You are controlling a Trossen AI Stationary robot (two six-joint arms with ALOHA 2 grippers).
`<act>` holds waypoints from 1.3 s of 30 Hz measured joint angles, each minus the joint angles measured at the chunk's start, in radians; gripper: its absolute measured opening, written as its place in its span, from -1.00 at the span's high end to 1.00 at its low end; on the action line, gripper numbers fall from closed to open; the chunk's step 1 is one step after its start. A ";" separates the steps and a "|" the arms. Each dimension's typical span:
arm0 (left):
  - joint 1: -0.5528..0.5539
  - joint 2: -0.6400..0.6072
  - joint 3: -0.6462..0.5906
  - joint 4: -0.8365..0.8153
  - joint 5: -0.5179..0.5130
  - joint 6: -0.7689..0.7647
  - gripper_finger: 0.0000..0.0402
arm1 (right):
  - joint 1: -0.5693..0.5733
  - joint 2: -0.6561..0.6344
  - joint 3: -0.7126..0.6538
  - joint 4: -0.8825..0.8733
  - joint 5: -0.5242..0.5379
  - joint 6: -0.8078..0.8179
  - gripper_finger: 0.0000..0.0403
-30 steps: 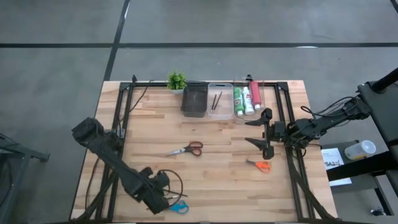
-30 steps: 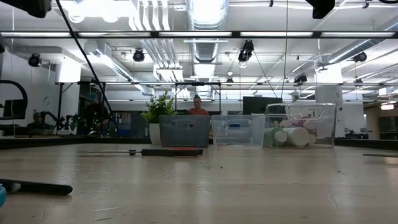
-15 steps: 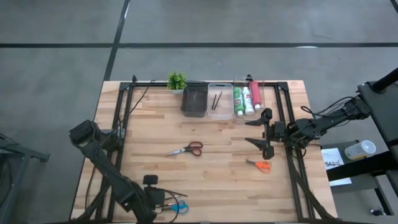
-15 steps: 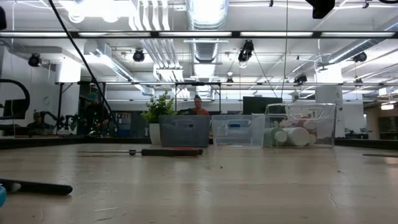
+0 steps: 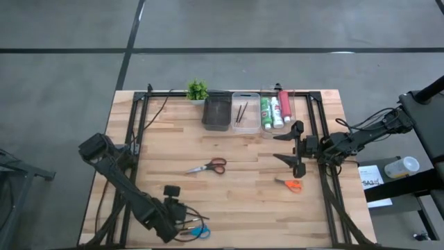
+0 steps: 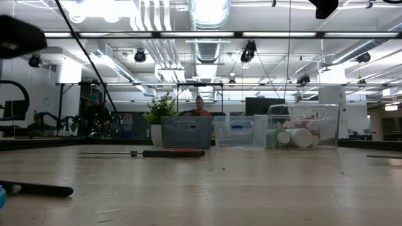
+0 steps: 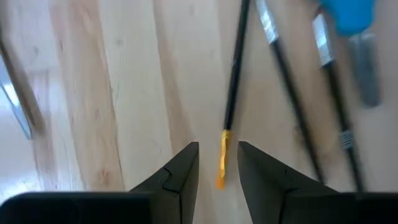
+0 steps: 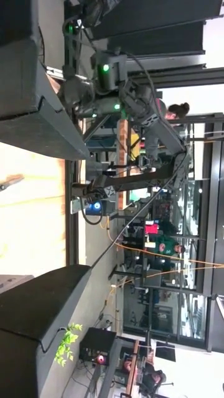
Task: Pick & Place Paint Supplies
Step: Put the gold paint brush into the white transparent bin
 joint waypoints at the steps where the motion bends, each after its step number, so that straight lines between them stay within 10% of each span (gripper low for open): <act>1: 0.001 0.000 -0.012 0.005 0.006 0.002 0.41 | 0.000 0.000 0.000 0.000 0.000 -0.002 -0.43; 39: 0.030 -0.006 -0.222 0.326 0.031 0.047 0.41 | 0.000 0.000 0.000 0.000 0.000 -0.002 -0.43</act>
